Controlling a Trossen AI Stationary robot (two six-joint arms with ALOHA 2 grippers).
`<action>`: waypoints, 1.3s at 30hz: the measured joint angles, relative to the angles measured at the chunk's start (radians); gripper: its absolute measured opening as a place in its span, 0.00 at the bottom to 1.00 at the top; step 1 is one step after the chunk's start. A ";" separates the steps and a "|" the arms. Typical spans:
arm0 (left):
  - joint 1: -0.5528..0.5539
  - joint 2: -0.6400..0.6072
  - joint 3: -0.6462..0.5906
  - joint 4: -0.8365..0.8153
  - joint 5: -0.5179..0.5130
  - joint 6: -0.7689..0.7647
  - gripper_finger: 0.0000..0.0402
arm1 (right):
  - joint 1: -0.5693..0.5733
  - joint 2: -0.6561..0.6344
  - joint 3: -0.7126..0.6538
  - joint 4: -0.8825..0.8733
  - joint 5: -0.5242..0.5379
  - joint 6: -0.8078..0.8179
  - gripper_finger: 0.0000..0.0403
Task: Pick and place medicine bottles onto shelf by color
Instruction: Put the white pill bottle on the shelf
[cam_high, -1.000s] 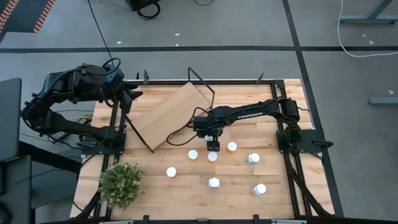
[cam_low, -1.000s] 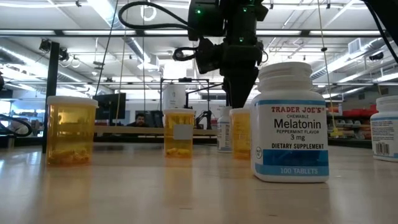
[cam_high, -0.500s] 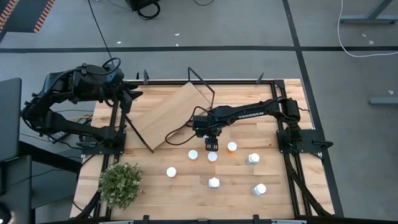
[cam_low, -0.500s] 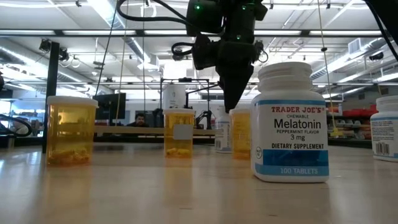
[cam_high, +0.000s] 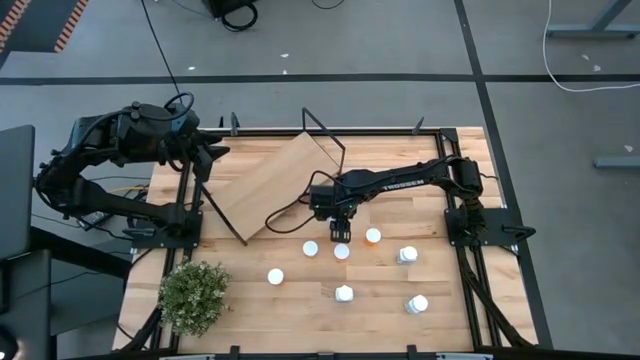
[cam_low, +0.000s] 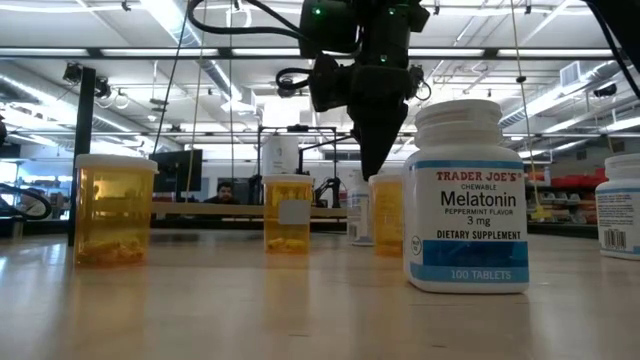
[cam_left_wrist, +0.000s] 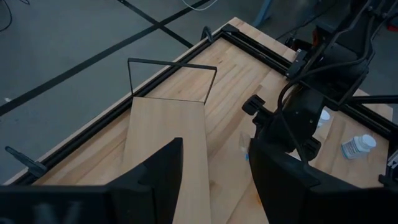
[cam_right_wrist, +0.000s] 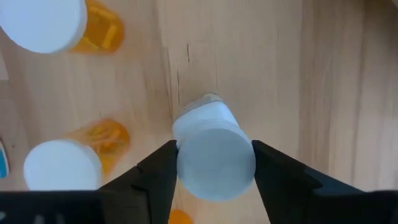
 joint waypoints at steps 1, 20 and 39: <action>0.000 0.000 0.000 0.000 0.000 0.000 0.47 | -0.003 0.000 0.020 -0.010 -0.002 0.001 0.49; 0.000 0.002 0.000 0.028 0.000 0.000 0.44 | -0.276 -0.002 0.392 -0.065 0.002 0.112 0.50; 0.000 0.002 0.000 0.032 -0.008 0.000 0.43 | -0.307 -0.002 0.392 -0.015 -0.088 0.208 0.50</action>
